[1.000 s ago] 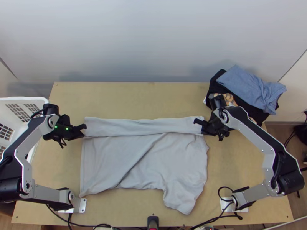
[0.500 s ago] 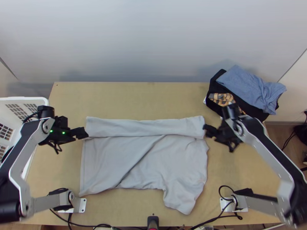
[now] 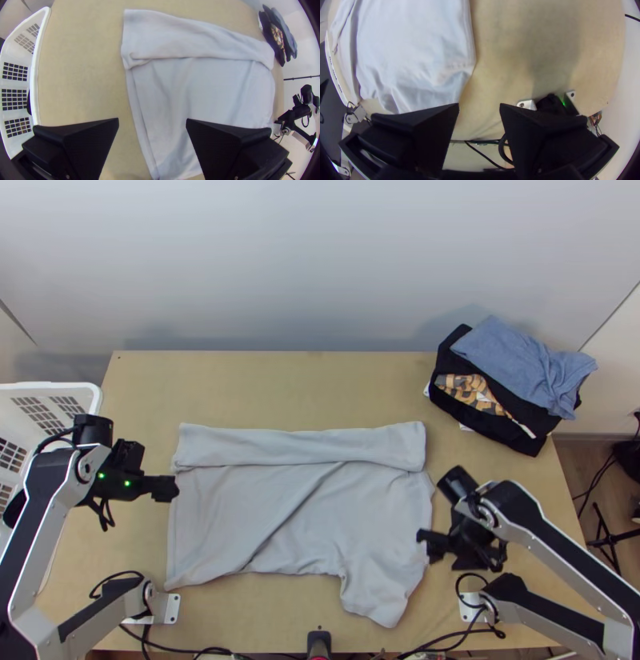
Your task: Fold the t-shirt
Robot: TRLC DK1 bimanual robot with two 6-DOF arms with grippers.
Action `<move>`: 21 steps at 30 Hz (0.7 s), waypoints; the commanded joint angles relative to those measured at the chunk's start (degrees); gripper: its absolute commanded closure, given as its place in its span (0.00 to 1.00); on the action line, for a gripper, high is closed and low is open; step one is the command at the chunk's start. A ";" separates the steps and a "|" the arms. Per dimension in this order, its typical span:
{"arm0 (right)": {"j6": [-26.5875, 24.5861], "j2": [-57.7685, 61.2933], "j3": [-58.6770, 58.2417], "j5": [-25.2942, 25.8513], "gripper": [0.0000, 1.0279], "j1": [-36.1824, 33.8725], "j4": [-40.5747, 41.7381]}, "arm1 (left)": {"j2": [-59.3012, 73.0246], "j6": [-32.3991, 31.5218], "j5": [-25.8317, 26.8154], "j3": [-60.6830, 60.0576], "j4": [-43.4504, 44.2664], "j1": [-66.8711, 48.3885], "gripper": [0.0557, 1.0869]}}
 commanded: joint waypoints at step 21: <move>4.60 13.46 1.83 -4.22 0.53 13.23 7.94 | -2.92 3.91 -6.37 -0.44 -4.91 -0.98 0.05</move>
